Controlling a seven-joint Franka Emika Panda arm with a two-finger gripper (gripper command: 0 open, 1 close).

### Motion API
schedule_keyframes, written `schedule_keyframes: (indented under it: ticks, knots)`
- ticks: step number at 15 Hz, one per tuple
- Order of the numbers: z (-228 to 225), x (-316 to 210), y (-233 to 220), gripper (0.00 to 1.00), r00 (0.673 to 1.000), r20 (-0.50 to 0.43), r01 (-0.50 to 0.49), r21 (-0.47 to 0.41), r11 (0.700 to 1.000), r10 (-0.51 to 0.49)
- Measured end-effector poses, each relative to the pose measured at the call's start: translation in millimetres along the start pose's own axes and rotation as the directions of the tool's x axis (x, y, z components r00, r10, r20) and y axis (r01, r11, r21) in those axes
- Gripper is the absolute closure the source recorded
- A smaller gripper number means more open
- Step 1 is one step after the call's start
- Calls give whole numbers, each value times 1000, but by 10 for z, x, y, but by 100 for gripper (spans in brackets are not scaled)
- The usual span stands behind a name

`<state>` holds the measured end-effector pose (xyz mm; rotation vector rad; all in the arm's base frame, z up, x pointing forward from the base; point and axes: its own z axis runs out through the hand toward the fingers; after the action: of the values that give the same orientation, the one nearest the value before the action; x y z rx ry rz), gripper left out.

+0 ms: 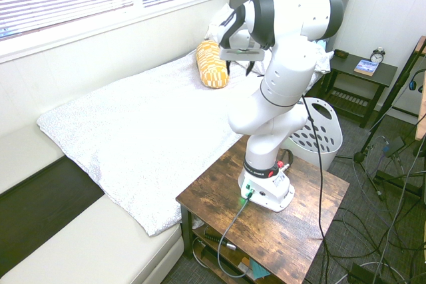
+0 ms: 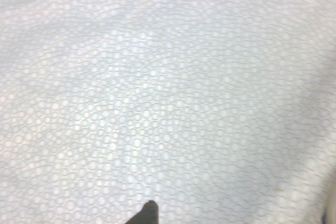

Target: Put my clothes in the laundry bag

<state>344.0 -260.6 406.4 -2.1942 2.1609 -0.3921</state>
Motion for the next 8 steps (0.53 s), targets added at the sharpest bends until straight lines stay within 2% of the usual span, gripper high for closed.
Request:
schedule_keyframes:
  ticks: [4, 6, 8]
  knots:
    - [258, -1181, -1139, 0, 980, 23, 196, -21, 980, -196]
    - [352, -1797, -1555, 0, 957, 41, 287, -13, 958, -286]
    - [459, -2435, -1811, 0, 916, 111, 390, -34, 920, -384]
